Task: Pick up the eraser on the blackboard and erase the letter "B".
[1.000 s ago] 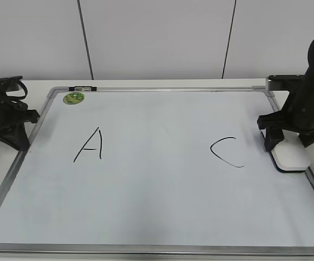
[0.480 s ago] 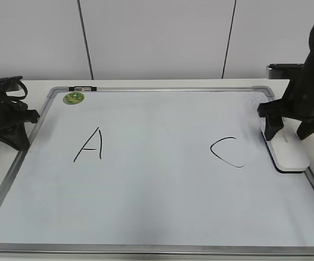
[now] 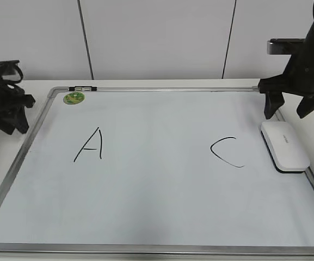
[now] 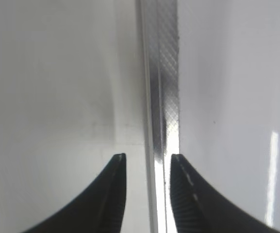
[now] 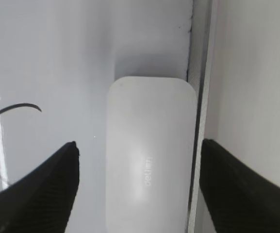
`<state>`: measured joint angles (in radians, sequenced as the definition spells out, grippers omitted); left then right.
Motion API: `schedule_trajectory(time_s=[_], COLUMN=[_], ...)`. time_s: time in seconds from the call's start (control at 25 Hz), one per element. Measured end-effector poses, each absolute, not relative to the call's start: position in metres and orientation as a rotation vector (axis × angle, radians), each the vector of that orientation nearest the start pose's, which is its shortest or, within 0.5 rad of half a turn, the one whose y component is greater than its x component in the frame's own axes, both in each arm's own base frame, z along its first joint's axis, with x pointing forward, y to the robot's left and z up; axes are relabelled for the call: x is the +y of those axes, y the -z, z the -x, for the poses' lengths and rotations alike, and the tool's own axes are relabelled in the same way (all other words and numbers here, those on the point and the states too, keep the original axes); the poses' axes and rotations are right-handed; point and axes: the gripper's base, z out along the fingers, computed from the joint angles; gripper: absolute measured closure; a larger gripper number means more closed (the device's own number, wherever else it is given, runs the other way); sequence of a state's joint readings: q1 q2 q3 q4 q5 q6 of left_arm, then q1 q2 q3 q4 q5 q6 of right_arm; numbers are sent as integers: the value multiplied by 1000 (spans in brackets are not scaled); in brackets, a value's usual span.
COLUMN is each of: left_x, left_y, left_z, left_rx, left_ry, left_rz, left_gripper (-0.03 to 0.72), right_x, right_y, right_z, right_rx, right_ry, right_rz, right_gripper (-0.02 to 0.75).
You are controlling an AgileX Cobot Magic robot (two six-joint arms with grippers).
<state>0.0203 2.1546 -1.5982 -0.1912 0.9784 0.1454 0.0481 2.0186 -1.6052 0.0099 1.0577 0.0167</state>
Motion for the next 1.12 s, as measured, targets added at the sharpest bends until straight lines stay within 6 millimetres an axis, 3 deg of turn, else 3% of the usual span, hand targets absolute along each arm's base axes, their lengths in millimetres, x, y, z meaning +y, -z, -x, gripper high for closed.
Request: schedule_trajectory(time_s=[0.12,0.28,0.64,0.92,1.12], left_x=[-5,-6,-5,-12,-29], left_y=[-174,-197,-262,-324,-380], left_z=[-441,-445,-429,-402,-363], left_rx=[2978,2987,2902,2769,2640], left_ry=[229,238,212,190,165], left_rz=[-63,-90,-81,-85,-124], left_gripper=[368,345,307,237,217], right_x=[21,21,22,21,19], right_y=[-211,-224,-296,-359,-399], right_z=[-416,-410,-375,-337,-304], right_rx=[2981,2979,2887,2728,2613], right_ry=[-27,-24,-30,-45,-42], right_rz=[63,100,140,140,148], right_gripper=[146,146,146,146,146])
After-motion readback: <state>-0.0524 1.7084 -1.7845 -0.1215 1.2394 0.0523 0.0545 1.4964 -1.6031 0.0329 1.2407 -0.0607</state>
